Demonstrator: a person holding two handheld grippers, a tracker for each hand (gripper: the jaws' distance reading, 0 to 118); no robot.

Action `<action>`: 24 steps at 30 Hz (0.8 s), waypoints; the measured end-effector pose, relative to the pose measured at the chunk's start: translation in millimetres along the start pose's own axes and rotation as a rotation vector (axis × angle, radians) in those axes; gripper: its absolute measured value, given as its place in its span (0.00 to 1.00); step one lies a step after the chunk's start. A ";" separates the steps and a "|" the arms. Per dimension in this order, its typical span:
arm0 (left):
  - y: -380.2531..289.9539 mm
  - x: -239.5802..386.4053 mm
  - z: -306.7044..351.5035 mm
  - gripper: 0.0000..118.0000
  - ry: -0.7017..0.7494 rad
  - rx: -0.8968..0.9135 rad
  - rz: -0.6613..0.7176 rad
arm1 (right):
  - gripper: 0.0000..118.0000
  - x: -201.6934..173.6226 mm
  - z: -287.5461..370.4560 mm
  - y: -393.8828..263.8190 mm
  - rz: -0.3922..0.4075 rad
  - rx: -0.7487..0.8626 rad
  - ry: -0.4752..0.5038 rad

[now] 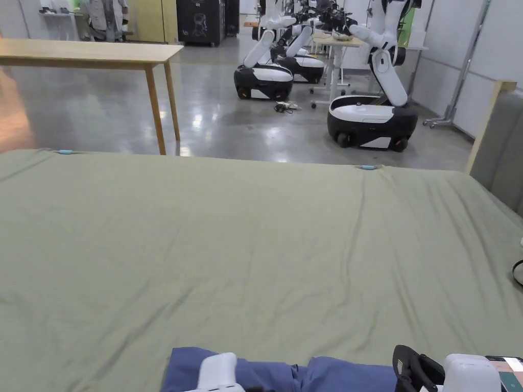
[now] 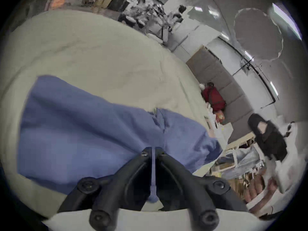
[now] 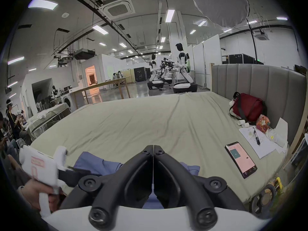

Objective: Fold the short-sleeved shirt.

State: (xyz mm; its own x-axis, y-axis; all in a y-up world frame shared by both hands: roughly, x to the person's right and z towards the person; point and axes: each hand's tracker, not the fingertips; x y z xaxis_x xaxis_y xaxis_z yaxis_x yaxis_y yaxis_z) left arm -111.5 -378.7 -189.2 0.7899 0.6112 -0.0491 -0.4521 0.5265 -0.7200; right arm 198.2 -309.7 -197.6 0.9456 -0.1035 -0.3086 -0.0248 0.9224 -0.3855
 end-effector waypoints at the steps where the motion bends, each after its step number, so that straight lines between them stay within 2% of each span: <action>1: 3.8 -9.3 15.9 0.03 -0.003 0.044 0.001 | 0.04 -3.3 -0.7 -0.5 0.001 -0.002 0.006; 3: 11.9 -38.5 44.3 0.06 0.027 0.116 0.021 | 0.04 -10.7 -2.2 -1.3 0.003 -0.004 0.022; 4: 14.5 -56.2 54.4 0.31 0.010 0.134 0.033 | 0.04 -14.9 -2.7 -1.2 0.004 -0.006 0.029; 5: 16.2 -73.5 64.5 0.66 0.017 0.153 0.064 | 0.04 -19.1 -3.7 -1.2 0.006 -0.007 0.034; 6: 19.3 -87.8 71.2 0.90 0.039 0.145 0.104 | 0.04 -23.1 -4.5 -1.1 0.010 -0.007 0.038; 7: 18.6 -101.3 79.3 0.97 0.036 0.169 0.142 | 0.04 -26.8 -5.1 -1.0 0.014 -0.006 0.042; 9: 18.6 -125.7 87.5 0.97 -0.027 0.191 0.236 | 0.04 -32.8 -5.6 -1.1 0.018 -0.005 0.051; 13: 13.0 -161.6 59.6 0.97 -0.170 0.082 0.414 | 0.04 -39.2 -7.8 0.2 0.017 -0.009 0.051; 14: 8.1 -173.1 43.0 0.97 -0.241 0.037 0.468 | 0.04 -40.0 -7.5 0.5 0.020 -0.009 0.047; 16: -1.0 -174.6 24.3 0.96 -0.481 0.087 0.506 | 0.04 -39.6 -6.2 1.0 0.026 -0.008 0.039; 17: -3.5 -171.9 10.2 0.89 -0.590 0.036 0.560 | 0.04 -39.3 -5.4 1.5 0.029 -0.008 0.031; 18: -7.9 -165.6 -1.1 0.68 -0.586 0.008 0.600 | 0.05 -38.5 -4.7 2.3 0.031 -0.008 0.026; 19: -9.8 -161.3 -5.7 0.22 -0.526 0.033 0.572 | 0.05 -37.6 -3.9 3.6 0.033 -0.008 0.021; 20: -10.0 -157.9 -10.6 0.11 -0.443 0.022 0.569 | 0.05 -36.6 -2.8 4.9 0.034 -0.009 0.015; 22: -16.2 -146.1 -17.1 0.10 -0.200 0.002 0.571 | 0.05 -34.5 0.6 7.6 0.036 -0.003 0.006; 23: -15.7 -145.1 -12.4 0.10 -0.337 0.044 0.572 | 0.05 -33.5 2.0 8.9 0.037 0.000 0.005; 24: -11.2 -140.6 -5.8 0.10 -0.323 0.035 0.576 | 0.05 -32.8 2.6 9.6 0.040 0.002 0.001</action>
State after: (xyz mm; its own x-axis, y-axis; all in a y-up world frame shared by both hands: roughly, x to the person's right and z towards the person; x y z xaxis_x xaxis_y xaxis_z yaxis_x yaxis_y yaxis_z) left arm -215.0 -473.9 -178.2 0.2567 0.9443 -0.2057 -0.7828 0.0783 -0.6174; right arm 167.9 -296.4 -189.0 0.9436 -0.0669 -0.3243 -0.0618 0.9266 -0.3709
